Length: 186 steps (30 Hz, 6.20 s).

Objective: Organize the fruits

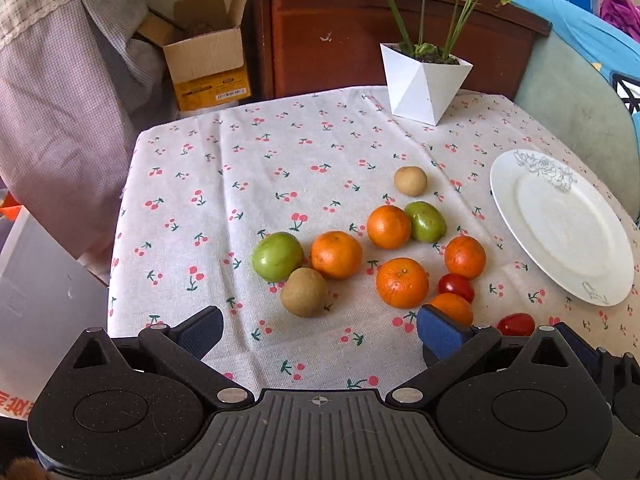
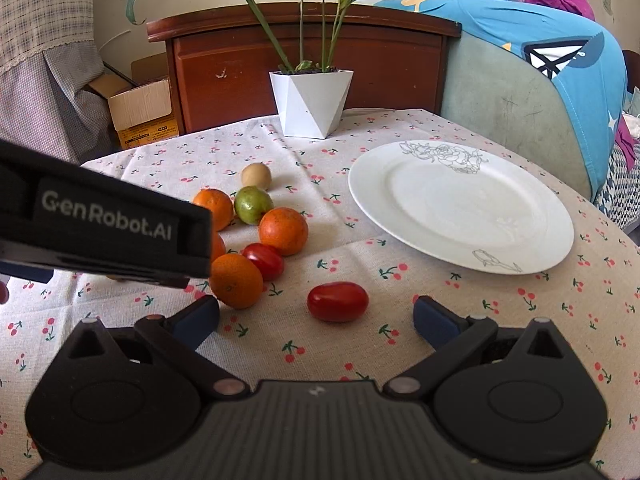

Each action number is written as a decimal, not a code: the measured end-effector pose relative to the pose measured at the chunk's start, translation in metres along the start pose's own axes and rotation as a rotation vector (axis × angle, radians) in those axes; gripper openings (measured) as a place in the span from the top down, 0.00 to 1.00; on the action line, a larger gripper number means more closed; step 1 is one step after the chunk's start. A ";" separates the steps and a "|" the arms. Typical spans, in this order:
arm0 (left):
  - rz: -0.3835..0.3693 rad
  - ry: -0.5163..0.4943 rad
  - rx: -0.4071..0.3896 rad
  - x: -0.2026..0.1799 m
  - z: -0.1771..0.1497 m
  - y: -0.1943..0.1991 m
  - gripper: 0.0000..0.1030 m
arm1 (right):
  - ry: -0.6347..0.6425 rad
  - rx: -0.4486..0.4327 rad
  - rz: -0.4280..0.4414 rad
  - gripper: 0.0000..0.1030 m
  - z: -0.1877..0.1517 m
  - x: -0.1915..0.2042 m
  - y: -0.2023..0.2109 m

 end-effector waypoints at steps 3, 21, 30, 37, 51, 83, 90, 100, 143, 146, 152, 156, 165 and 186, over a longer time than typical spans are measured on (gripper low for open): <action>0.000 -0.002 0.001 0.001 -0.002 -0.001 0.00 | 0.000 0.000 0.000 0.01 0.000 0.000 0.000; -0.025 0.021 0.031 0.001 -0.010 0.003 0.00 | 0.000 0.000 0.000 0.01 0.000 0.000 0.000; 0.006 0.001 0.029 0.006 -0.014 0.004 0.00 | -0.002 -0.002 -0.002 0.01 0.000 0.000 -0.001; 0.023 -0.009 0.027 0.014 -0.014 0.007 0.00 | 0.006 0.035 0.010 0.01 -0.005 -0.003 0.008; 0.079 0.027 0.028 0.041 -0.013 0.020 0.00 | -0.164 0.254 -0.052 0.01 0.000 -0.028 0.018; 0.081 -0.022 0.033 0.033 -0.020 0.019 0.00 | -0.149 0.260 -0.108 0.01 0.007 -0.029 0.023; 0.082 -0.019 0.034 0.033 -0.020 0.020 0.01 | -0.146 0.261 -0.112 0.01 0.008 -0.029 0.024; 0.061 -0.004 0.037 0.036 -0.019 0.020 0.00 | -0.151 0.245 -0.066 0.02 0.010 -0.033 0.029; -0.085 0.039 -0.113 0.031 -0.010 0.007 0.35 | -0.286 0.209 0.184 0.74 -0.020 -0.028 0.063; -0.100 0.025 -0.121 0.025 -0.008 0.002 0.43 | -0.316 0.194 0.178 0.74 -0.017 -0.030 0.061; -0.096 -0.009 -0.146 0.017 -0.005 -0.006 0.56 | -0.344 0.178 0.173 0.74 -0.013 -0.032 0.057; -0.097 -0.017 -0.160 0.016 -0.004 -0.008 0.62 | -0.346 0.174 0.172 0.74 -0.012 -0.032 0.055; -0.117 -0.026 -0.158 0.013 -0.007 -0.002 0.76 | -0.396 0.211 0.210 0.70 -0.018 -0.032 0.053; -0.184 -0.002 -0.165 0.005 -0.004 0.013 0.76 | -0.373 0.165 0.189 0.74 -0.007 -0.037 0.055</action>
Point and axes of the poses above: each gripper's, at about its wrist camera, not at the fingertips, and y roughly against the way its jaws point, x to its left, z to its top, the point moved 8 cm from there along -y, roughly the way its jaws point, and after that the axes turned 2 degrees about z, right-handed, at the moved point
